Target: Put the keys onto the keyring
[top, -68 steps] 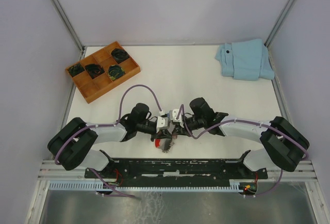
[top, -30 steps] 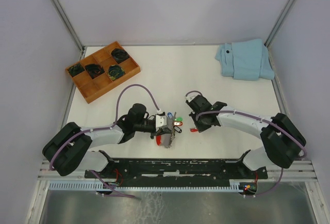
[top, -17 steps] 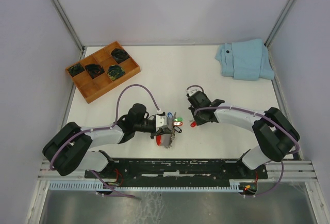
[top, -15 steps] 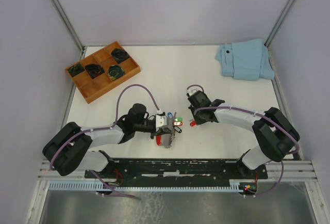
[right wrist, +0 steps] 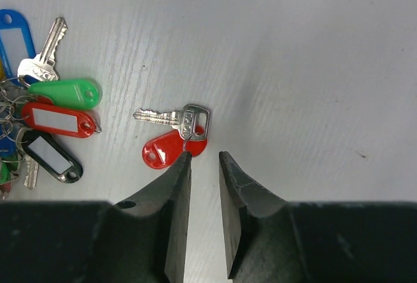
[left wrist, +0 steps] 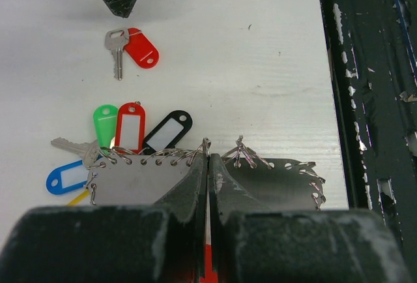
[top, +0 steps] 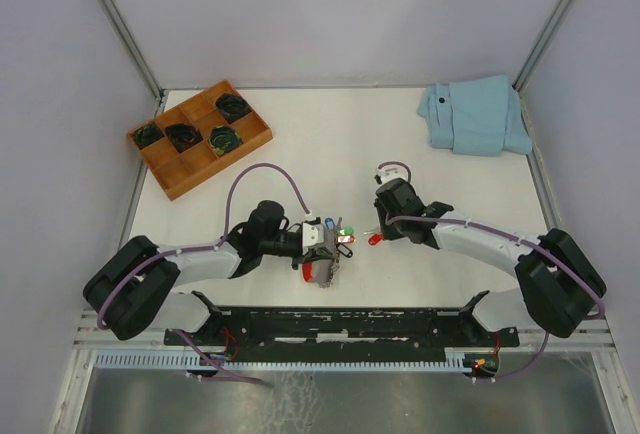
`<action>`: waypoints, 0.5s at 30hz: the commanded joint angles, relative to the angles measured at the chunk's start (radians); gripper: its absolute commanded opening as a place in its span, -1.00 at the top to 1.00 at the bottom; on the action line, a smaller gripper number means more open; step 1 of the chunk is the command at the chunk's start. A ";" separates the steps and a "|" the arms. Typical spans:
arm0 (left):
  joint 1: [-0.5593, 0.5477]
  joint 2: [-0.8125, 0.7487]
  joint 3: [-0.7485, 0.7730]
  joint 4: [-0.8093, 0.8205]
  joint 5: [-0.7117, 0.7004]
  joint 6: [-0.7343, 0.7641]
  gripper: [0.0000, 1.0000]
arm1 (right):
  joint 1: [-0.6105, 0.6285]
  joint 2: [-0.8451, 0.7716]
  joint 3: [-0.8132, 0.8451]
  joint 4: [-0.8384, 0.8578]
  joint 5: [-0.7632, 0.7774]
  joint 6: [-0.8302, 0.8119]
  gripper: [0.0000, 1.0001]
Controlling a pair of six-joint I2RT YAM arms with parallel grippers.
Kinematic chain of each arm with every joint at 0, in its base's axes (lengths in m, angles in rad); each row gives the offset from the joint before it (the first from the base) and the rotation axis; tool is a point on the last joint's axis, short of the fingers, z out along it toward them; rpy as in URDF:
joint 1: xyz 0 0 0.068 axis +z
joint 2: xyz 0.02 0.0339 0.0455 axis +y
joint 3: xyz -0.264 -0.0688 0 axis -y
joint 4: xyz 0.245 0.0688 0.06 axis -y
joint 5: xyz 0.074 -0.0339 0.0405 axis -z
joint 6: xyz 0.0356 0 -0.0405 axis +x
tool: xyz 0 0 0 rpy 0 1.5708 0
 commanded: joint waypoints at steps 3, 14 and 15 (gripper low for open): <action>0.002 0.003 0.027 0.043 0.014 -0.025 0.95 | -0.001 0.004 -0.028 0.083 -0.045 -0.020 0.29; 0.003 0.006 0.029 0.038 0.017 -0.025 0.95 | 0.025 0.078 -0.019 0.108 -0.028 -0.078 0.16; 0.002 0.005 0.028 0.037 0.018 -0.025 0.95 | 0.026 0.086 -0.018 0.110 -0.025 -0.080 0.17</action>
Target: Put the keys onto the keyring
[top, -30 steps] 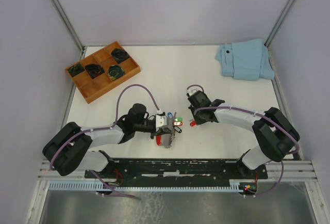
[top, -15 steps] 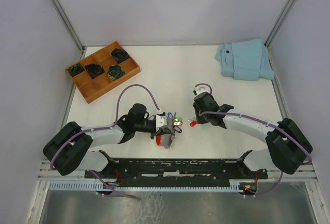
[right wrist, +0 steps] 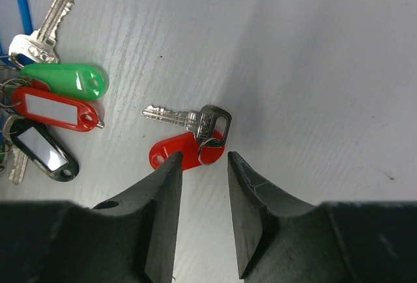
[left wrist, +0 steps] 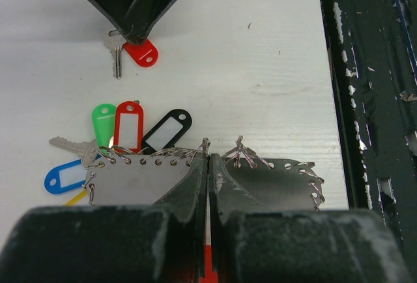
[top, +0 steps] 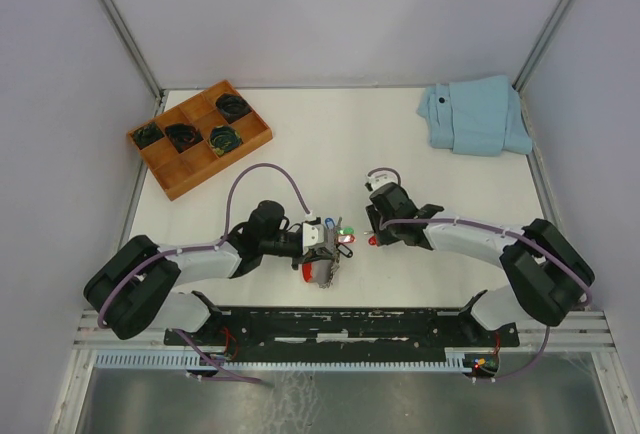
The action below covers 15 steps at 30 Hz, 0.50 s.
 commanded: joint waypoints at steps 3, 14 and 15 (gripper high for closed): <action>0.002 -0.001 0.028 0.038 0.017 -0.025 0.95 | 0.003 0.053 0.014 0.044 0.019 -0.029 0.24; 0.002 -0.005 0.028 0.036 0.018 -0.025 0.95 | -0.017 -0.012 -0.001 0.019 0.009 -0.008 0.94; 0.002 -0.005 0.028 0.036 0.018 -0.025 0.95 | -0.018 -0.025 -0.001 0.014 0.004 -0.003 0.97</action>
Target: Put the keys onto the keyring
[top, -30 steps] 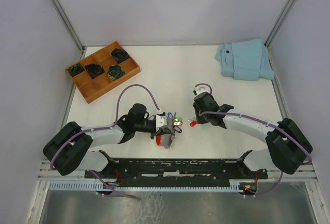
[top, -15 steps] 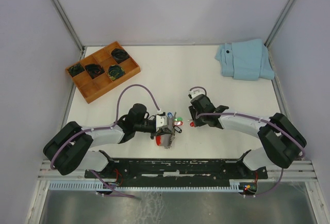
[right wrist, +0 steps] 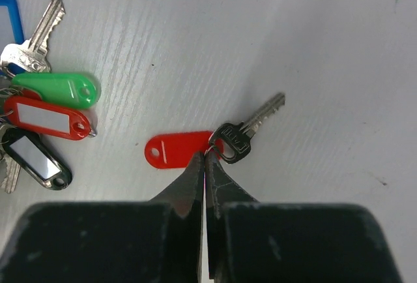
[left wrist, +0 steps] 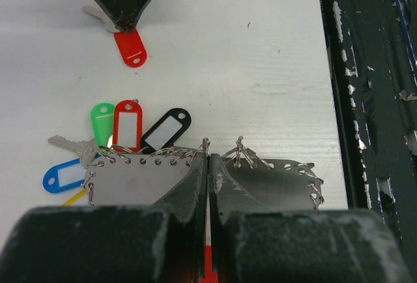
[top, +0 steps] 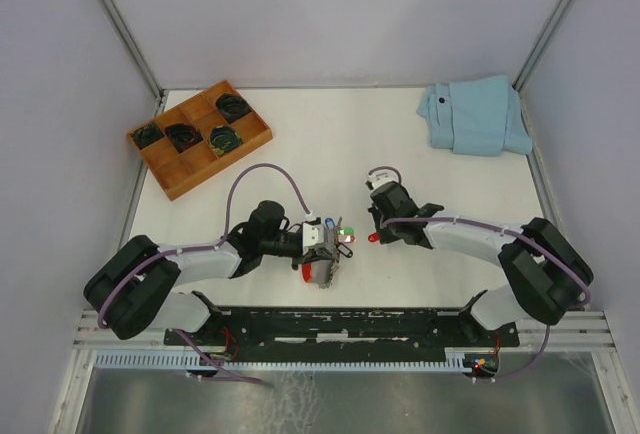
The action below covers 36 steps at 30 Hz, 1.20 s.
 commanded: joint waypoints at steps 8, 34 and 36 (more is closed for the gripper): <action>0.002 -0.014 0.027 0.040 0.019 -0.026 0.95 | -0.017 -0.162 0.001 -0.059 -0.125 0.079 0.99; 0.002 -0.018 0.024 0.039 0.018 -0.028 0.95 | -0.028 -0.114 0.153 -0.302 -0.164 0.065 0.99; 0.002 -0.019 0.024 0.038 0.018 -0.028 0.95 | -0.035 -0.048 0.179 -0.265 -0.134 0.049 0.99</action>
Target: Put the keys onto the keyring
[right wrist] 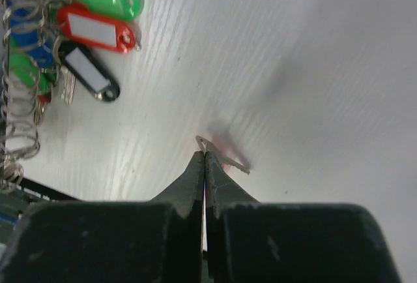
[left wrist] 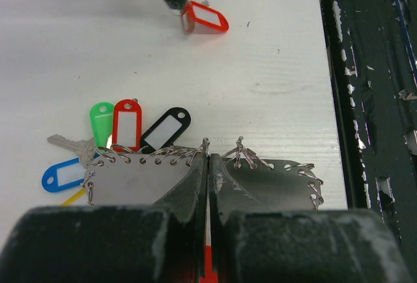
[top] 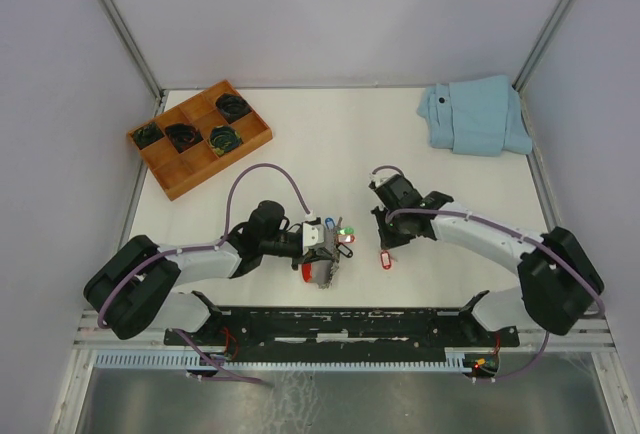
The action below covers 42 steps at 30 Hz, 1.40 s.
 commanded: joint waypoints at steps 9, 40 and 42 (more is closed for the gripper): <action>0.002 -0.014 0.026 0.040 0.023 -0.027 0.95 | -0.031 0.274 0.130 0.243 0.143 -0.090 0.99; 0.002 -0.011 0.029 0.040 0.026 -0.030 0.95 | -0.029 0.260 0.112 0.203 0.122 -0.100 0.75; 0.003 -0.011 0.029 0.040 0.027 -0.029 0.95 | -0.029 0.263 0.111 0.203 0.122 -0.101 0.78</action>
